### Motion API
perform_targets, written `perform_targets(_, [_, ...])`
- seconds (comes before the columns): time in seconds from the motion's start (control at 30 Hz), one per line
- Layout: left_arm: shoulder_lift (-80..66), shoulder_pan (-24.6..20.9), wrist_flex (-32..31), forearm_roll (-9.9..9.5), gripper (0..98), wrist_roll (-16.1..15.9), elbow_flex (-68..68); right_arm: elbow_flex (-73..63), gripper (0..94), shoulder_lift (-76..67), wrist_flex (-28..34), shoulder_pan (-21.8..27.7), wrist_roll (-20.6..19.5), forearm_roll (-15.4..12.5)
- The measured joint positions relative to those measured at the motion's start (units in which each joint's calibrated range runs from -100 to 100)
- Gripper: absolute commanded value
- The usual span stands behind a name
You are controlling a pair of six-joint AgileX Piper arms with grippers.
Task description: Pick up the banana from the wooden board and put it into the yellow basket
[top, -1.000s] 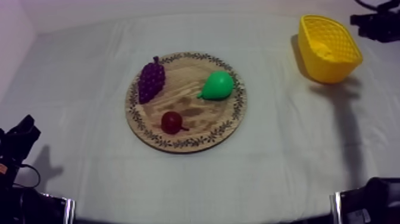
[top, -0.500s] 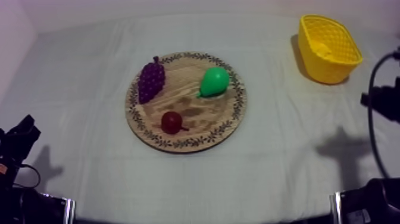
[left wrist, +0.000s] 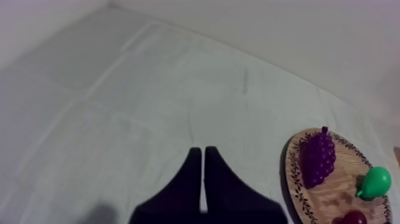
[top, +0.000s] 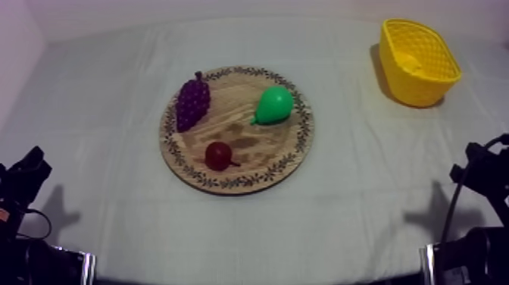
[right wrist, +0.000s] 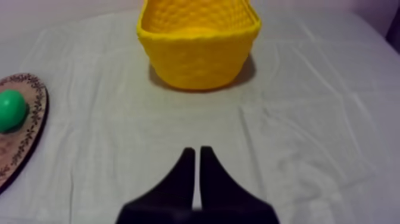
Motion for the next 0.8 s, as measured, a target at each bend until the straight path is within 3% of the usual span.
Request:
perform_targets(0.1, [0.0,0.0,0.0,0.00,0.1,0.0,0.0,0.1,0.6,-0.3,-1.0,0.1,3.6,-1.6])
perform_targets(0.3, [0.0,0.0,0.0,0.00,0.1,0.0,0.0,0.3,0.6,-0.3,-1.5,0.1,8.6,-1.9])
perform_targets(0.8, [0.0,0.0,0.0,0.00,0.1,0.0,0.0,0.3,0.6,-0.3,-1.6,0.2,6.8,-2.1])
